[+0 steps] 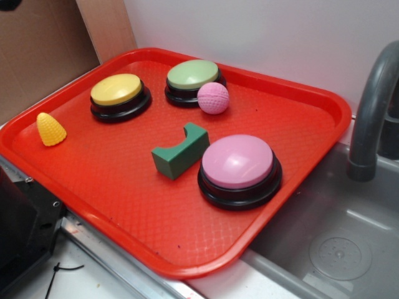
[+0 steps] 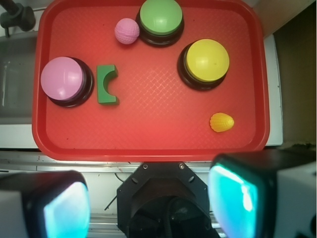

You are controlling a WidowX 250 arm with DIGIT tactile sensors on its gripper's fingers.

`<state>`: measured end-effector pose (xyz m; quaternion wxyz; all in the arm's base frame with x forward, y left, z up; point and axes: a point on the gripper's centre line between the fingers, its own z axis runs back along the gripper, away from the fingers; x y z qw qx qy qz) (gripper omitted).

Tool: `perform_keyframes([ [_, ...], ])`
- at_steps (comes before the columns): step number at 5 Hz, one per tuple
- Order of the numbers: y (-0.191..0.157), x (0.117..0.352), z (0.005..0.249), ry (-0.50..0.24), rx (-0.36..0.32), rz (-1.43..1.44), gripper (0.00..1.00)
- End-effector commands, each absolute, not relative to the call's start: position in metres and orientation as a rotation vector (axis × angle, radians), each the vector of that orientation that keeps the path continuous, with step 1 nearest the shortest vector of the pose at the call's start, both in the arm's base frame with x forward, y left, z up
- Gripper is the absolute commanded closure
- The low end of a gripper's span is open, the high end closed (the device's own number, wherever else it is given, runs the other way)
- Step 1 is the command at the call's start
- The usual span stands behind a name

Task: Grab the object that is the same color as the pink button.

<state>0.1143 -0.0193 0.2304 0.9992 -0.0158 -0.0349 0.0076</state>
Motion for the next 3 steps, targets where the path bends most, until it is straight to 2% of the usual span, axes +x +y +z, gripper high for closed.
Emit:
perform_keyframes([
  [1,-0.016,0.155,0.216,-0.098,-0.075,0.262,0.00],
  [2,-0.016,0.180,0.203,-0.127,-0.043,0.416,0.00],
  [3,-0.016,0.212,0.183,-0.190,-0.047,0.603,0.00],
])
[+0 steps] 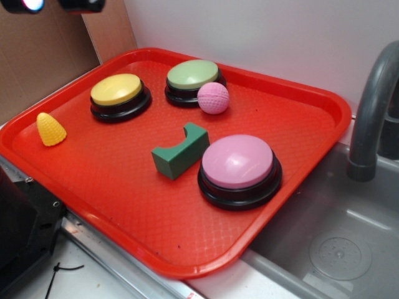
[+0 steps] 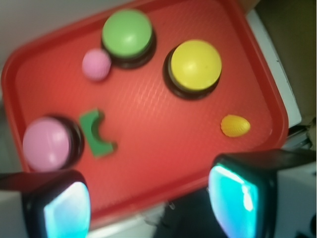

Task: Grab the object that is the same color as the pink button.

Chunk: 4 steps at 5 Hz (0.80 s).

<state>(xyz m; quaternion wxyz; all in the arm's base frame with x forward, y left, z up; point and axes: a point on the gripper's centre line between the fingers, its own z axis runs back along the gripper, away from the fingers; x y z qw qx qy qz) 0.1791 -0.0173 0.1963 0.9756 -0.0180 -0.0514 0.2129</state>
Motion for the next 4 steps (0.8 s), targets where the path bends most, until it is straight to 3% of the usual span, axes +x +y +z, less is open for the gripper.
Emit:
perform_keyframes([
  [1,-0.025,0.240,0.162,-0.260,-0.050,0.749,0.00],
  [3,-0.039,0.292,0.112,-0.346,-0.032,0.864,0.00],
  [4,-0.045,0.305,0.095,-0.370,-0.007,0.871,0.00],
])
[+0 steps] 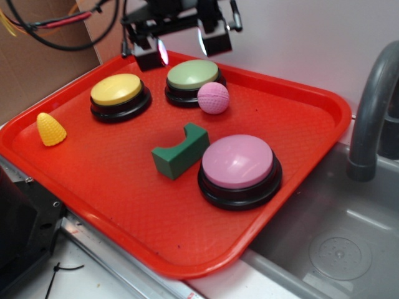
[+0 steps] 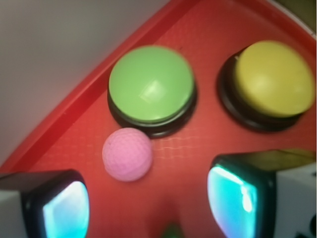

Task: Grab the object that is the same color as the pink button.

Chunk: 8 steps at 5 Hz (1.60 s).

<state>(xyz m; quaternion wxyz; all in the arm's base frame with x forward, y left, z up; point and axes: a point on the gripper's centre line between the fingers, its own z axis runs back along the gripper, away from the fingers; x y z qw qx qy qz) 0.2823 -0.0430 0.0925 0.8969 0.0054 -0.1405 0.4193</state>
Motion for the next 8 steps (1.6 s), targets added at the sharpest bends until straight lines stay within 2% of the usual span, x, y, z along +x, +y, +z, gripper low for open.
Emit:
perform_keyframes([
  [1,-0.043,0.316,0.069,-0.355,0.020,0.891,0.00],
  [2,-0.033,0.326,0.050,-0.340,0.058,0.904,0.00],
  [3,-0.020,0.333,0.038,-0.306,0.050,0.923,0.00],
  [4,-0.025,0.327,0.040,-0.339,0.090,0.942,0.96],
  [5,-0.021,0.328,0.046,-0.334,0.074,0.916,1.00],
  [6,-0.020,0.325,0.066,-0.298,0.036,0.802,1.00],
  [8,-0.017,0.306,0.130,-0.203,-0.044,0.534,1.00],
])
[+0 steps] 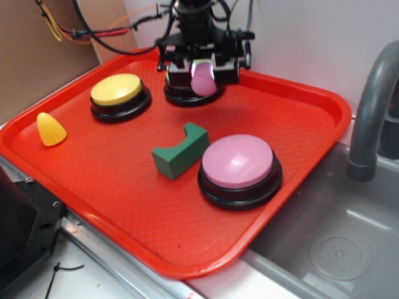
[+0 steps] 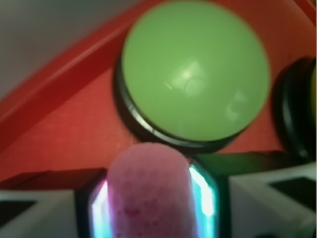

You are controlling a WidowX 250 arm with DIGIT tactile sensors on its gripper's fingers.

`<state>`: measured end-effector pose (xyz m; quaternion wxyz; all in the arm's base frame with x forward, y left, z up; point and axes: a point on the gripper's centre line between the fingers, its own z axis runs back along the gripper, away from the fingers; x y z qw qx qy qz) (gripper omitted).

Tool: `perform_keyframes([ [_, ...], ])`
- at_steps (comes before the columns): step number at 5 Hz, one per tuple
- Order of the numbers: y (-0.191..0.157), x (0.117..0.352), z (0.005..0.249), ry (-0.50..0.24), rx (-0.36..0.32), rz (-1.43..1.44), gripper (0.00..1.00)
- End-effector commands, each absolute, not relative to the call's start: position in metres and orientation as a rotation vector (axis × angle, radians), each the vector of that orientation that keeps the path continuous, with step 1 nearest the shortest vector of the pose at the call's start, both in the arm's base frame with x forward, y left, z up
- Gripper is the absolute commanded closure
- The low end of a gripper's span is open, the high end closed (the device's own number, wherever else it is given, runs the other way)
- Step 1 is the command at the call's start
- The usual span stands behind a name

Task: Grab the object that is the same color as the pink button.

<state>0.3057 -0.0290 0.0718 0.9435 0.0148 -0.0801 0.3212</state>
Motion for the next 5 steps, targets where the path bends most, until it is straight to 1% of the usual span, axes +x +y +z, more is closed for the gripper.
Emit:
perform_keyframes([
  [1,-0.016,0.281,0.166,-0.163,-0.092,0.423,1.00],
  [2,-0.015,0.259,0.188,-0.173,-0.113,0.313,1.00],
  [3,-0.015,0.239,0.203,-0.195,-0.107,0.256,1.00],
  [4,-0.023,0.232,0.200,-0.210,-0.116,0.235,1.00],
  [5,-0.019,0.238,0.196,-0.157,-0.044,0.296,0.78],
])
